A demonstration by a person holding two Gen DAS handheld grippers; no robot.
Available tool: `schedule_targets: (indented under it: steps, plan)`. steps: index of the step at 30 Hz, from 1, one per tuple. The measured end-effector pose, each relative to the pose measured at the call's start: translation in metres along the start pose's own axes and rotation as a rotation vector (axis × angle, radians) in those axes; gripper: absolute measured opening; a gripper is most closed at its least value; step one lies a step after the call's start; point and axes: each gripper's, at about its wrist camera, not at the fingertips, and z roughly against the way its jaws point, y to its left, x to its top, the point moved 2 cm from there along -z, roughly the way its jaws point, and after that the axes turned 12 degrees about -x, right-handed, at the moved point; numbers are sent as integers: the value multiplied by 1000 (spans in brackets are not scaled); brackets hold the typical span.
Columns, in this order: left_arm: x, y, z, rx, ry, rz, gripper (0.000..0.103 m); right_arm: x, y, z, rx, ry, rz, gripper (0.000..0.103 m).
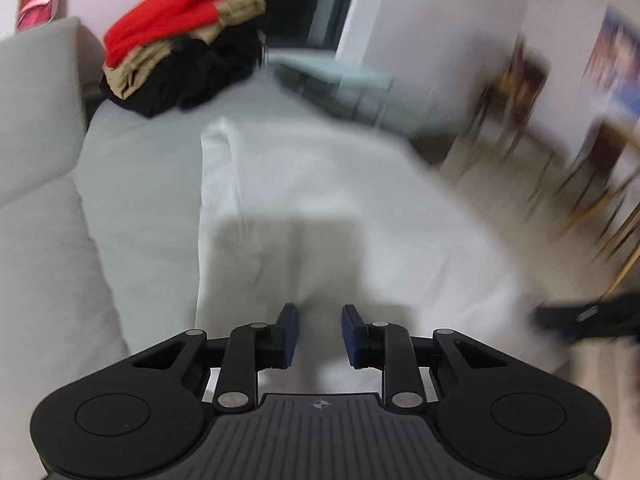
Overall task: Fold clothes
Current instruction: 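Open both tools to release the folded T-shirt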
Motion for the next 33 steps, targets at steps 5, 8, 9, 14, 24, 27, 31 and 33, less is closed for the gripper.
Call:
schedule_targets:
  steps: [5, 8, 9, 14, 24, 27, 31, 33]
  plan:
    - [-6, -14, 2, 79, 88, -60, 24, -5, 14, 9, -179, -36, 55, 10]
    - [-6, -10, 25, 116, 88, -110, 24, -5, 20, 22, -296, -54, 86, 22]
    - [-6, -8, 34, 119, 73, -125, 25, -4, 22, 29, -329, -78, 103, 31]
    - [15, 0, 37, 96, -79, -86, 30, 17, 42, 36, -298, -260, 166, 26]
    - [10, 36, -10, 390, 148, 68, 19, 45, 40, -42, -450, -191, 138, 3]
    - [0, 38, 9, 376, 159, 90, 21, 38, 32, -3, -483, -213, 120, 6]
    - [-8, 15, 18, 337, 163, 44, 33, 21, 51, 24, -351, -173, 183, 6]
    - [-11, 3, 22, 317, 164, 22, 35, 10, 68, 19, -301, -136, 237, 6]
